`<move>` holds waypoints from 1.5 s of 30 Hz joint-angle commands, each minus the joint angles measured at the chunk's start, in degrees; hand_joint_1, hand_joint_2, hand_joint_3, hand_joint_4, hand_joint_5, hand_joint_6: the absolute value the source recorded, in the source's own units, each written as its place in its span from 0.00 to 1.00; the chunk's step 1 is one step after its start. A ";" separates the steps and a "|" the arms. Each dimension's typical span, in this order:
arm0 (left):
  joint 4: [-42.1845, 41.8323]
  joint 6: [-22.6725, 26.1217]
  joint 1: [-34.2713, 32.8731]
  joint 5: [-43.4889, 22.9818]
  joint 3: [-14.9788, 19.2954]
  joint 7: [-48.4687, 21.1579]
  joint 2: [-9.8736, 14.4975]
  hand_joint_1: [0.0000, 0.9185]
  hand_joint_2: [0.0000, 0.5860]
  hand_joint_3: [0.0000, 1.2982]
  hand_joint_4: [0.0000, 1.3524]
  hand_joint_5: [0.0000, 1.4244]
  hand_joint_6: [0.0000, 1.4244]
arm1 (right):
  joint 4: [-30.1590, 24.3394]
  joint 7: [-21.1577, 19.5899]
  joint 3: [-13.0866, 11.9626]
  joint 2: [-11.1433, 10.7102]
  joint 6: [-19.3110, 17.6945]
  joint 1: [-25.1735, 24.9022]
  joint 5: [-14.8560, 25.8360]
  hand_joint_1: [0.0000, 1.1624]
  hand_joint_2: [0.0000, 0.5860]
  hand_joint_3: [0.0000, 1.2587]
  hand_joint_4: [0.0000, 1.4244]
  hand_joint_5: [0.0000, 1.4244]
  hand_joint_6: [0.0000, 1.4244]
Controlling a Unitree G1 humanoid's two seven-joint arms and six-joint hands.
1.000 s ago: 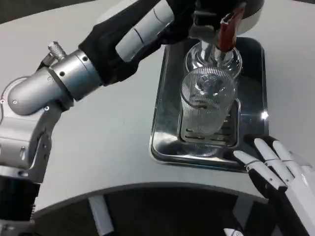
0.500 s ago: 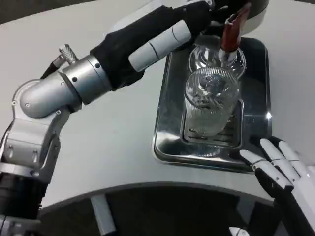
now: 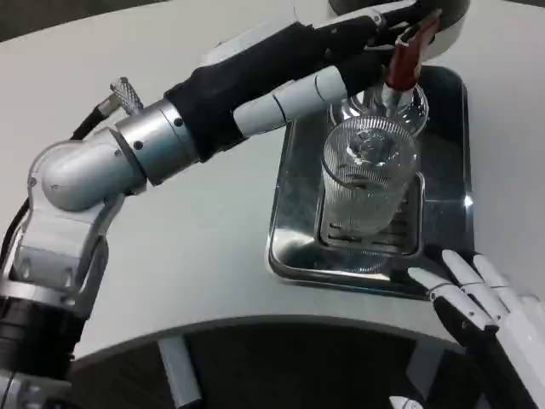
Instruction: Grasp the cup under the faucet to collect the drink, then remove the cup.
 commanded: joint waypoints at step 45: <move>4.21 -12.82 -3.45 10.92 -5.95 -0.02 3.56 0.00 0.14 0.08 0.00 0.03 0.11 | 11.65 -20.34 15.11 -0.63 22.59 -10.74 12.53 0.58 0.48 0.00 0.00 0.03 0.12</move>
